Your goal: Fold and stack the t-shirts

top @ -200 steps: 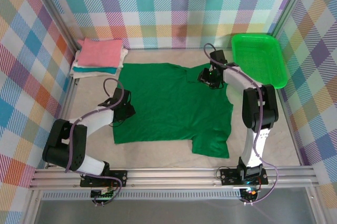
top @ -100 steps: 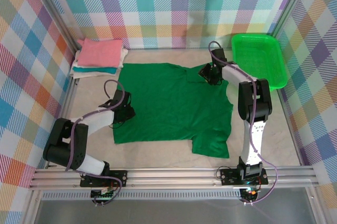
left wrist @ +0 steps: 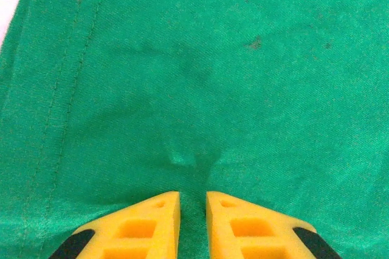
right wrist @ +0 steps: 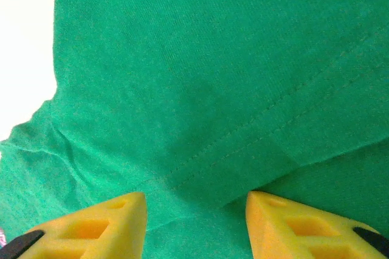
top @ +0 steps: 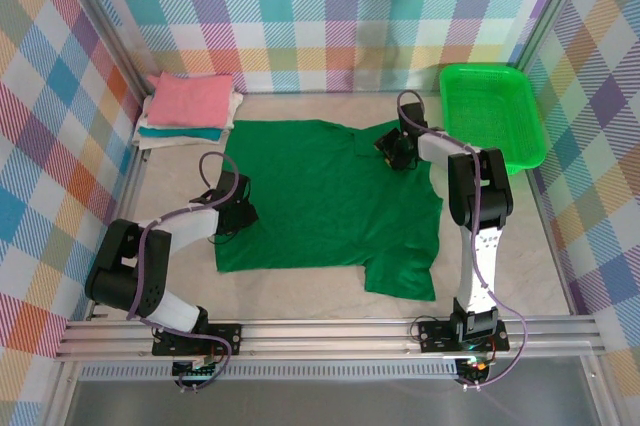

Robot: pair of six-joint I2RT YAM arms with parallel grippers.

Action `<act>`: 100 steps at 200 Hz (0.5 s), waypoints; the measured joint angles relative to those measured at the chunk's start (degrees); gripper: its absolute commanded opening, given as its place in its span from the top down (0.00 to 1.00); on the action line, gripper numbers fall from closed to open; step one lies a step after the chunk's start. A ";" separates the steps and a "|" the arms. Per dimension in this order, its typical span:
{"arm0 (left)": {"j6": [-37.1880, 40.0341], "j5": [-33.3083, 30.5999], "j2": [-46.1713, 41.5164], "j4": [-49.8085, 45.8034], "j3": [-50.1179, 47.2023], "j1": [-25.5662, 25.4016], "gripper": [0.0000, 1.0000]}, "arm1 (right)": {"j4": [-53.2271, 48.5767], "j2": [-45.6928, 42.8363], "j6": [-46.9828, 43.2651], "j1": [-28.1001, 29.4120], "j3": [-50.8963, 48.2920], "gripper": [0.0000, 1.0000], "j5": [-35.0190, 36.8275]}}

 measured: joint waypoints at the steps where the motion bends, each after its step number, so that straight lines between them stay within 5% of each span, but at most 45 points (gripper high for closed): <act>1: 0.00 0.00 0.00 0.00 0.00 0.00 0.81 | 0.02 0.00 0.00 0.00 0.00 0.55 0.00; 100: 0.02 -0.70 -0.02 -0.02 0.00 0.00 0.81 | 3.74 2.75 3.15 0.31 1.79 0.77 2.73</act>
